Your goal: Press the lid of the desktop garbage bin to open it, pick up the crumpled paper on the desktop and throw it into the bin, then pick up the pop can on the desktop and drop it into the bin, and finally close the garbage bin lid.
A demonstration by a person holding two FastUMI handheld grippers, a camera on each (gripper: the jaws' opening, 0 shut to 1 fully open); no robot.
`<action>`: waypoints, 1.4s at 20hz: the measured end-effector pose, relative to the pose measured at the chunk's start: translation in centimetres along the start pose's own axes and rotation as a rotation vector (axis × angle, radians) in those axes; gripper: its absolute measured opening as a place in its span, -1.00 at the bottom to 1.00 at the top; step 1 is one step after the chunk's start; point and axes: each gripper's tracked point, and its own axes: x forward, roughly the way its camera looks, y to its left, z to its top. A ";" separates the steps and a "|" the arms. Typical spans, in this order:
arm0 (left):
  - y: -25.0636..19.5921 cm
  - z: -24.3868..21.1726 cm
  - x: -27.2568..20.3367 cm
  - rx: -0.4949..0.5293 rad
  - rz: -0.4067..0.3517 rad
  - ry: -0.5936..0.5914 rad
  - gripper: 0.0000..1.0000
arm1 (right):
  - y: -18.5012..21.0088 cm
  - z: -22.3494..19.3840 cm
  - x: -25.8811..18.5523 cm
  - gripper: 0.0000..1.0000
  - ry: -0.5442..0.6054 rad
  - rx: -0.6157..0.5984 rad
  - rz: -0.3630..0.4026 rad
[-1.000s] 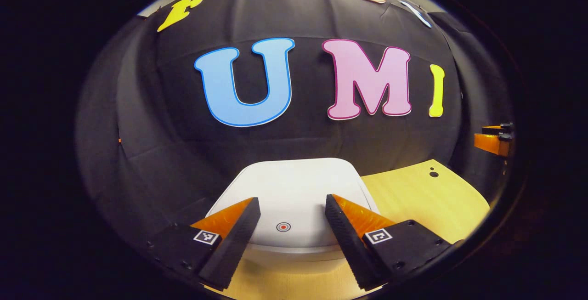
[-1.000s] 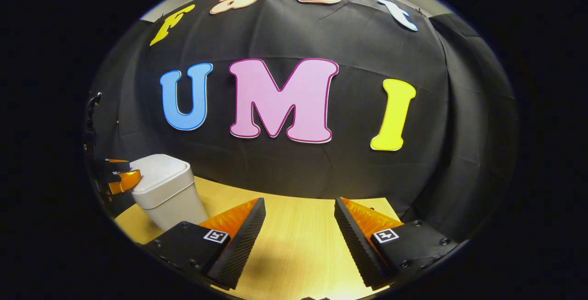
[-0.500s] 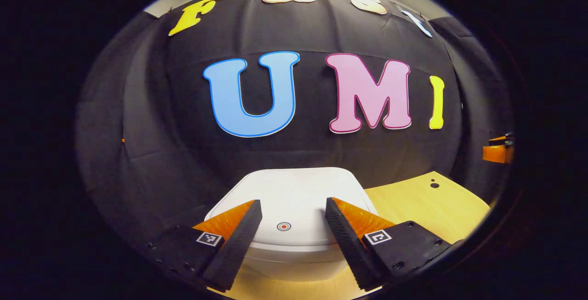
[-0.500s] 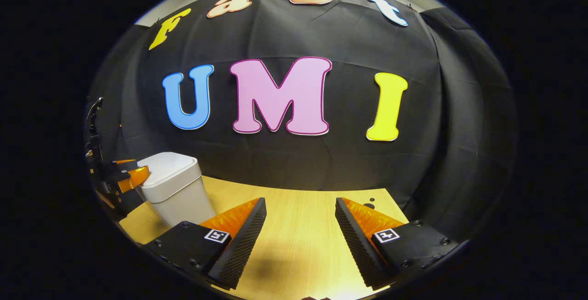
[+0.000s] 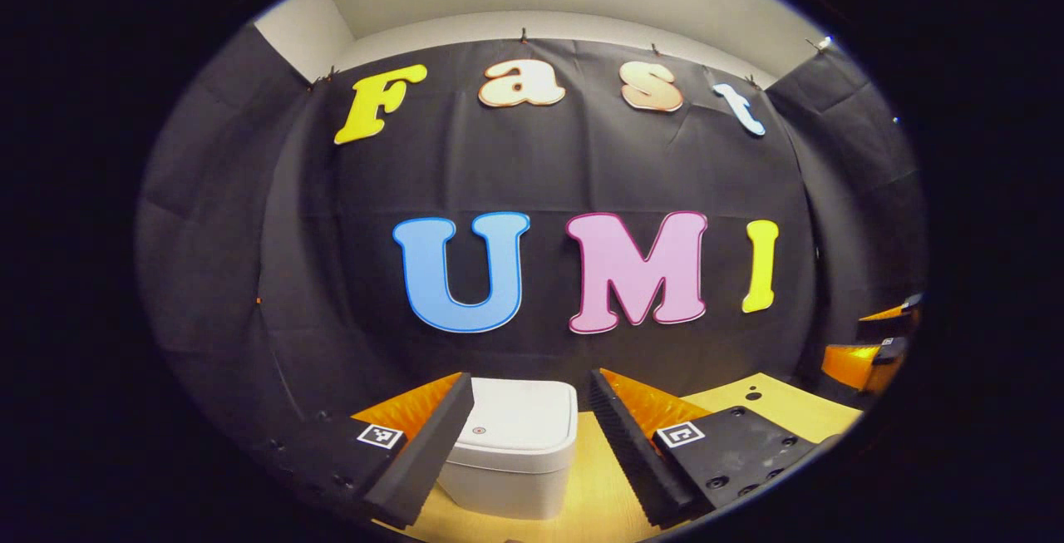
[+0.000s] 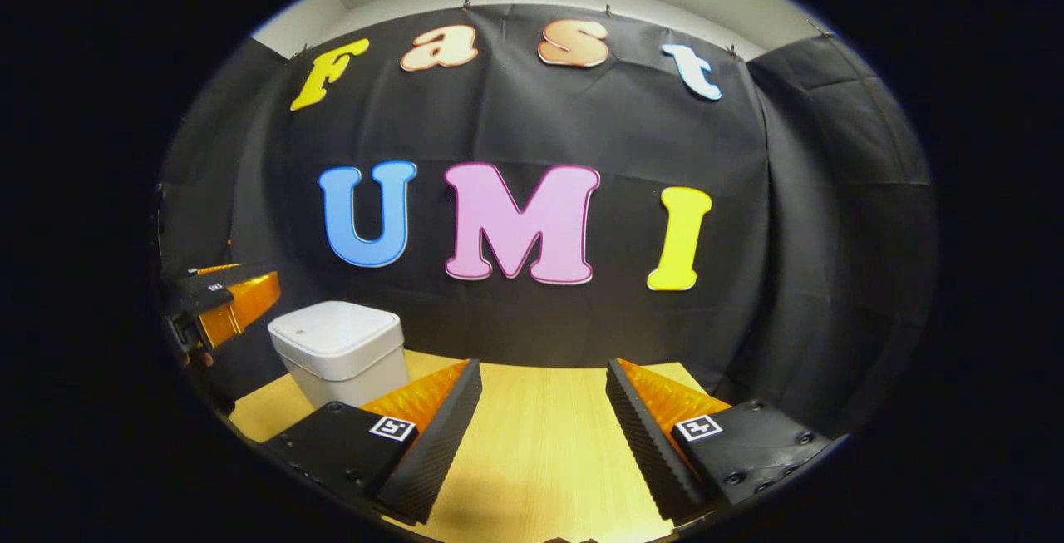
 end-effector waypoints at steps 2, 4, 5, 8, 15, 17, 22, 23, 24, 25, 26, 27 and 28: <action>-1.7 1.4 -2.8 -0.033 -0.056 -0.004 0.89 | 1.2 1.0 -2.3 0.94 -0.014 -0.010 -0.018; -2.2 2.6 -4.5 -0.047 -0.090 -0.012 0.92 | 2.7 2.5 -4.1 0.94 -0.047 -0.036 0.000; -2.0 2.7 -5.1 -0.045 -0.098 -0.007 0.92 | 3.1 2.8 -4.7 0.94 -0.049 -0.046 0.009; -1.5 3.9 -6.3 -0.056 -0.112 -0.025 0.92 | 4.4 3.9 -7.0 0.94 -0.058 -0.008 0.054; 1.4 3.1 -6.8 -0.049 -0.017 -0.025 0.92 | 3.7 6.1 -5.9 0.94 -0.172 0.028 0.094; 2.7 3.3 -6.6 -0.038 0.044 -0.030 0.92 | 3.3 5.9 -5.3 0.94 -0.158 0.035 0.122; 3.5 3.8 -6.6 -0.028 0.077 -0.040 0.92 | 2.6 5.8 -4.7 0.94 -0.169 0.024 0.114; 3.4 4.0 -6.7 -0.027 0.072 -0.046 0.93 | 2.6 5.5 -4.8 0.94 -0.166 0.031 0.108; 3.4 4.2 -6.8 -0.028 0.069 -0.052 0.93 | 2.8 5.3 -4.8 0.94 -0.159 0.037 0.105; 3.4 3.8 -6.9 -0.033 0.058 -0.047 0.92 | 3.1 5.1 -4.7 0.94 -0.146 0.034 0.102; 3.3 3.5 -6.8 -0.035 0.045 -0.039 0.92 | 3.3 4.9 -4.8 0.94 -0.135 0.013 0.092; 3.3 3.5 -6.9 -0.038 0.037 -0.035 0.92 | 3.6 4.7 -4.9 0.94 -0.127 0.002 0.094; 3.2 3.6 -6.9 -0.043 0.031 -0.038 0.93 | 4.1 4.9 -5.3 0.94 -0.132 -0.005 0.096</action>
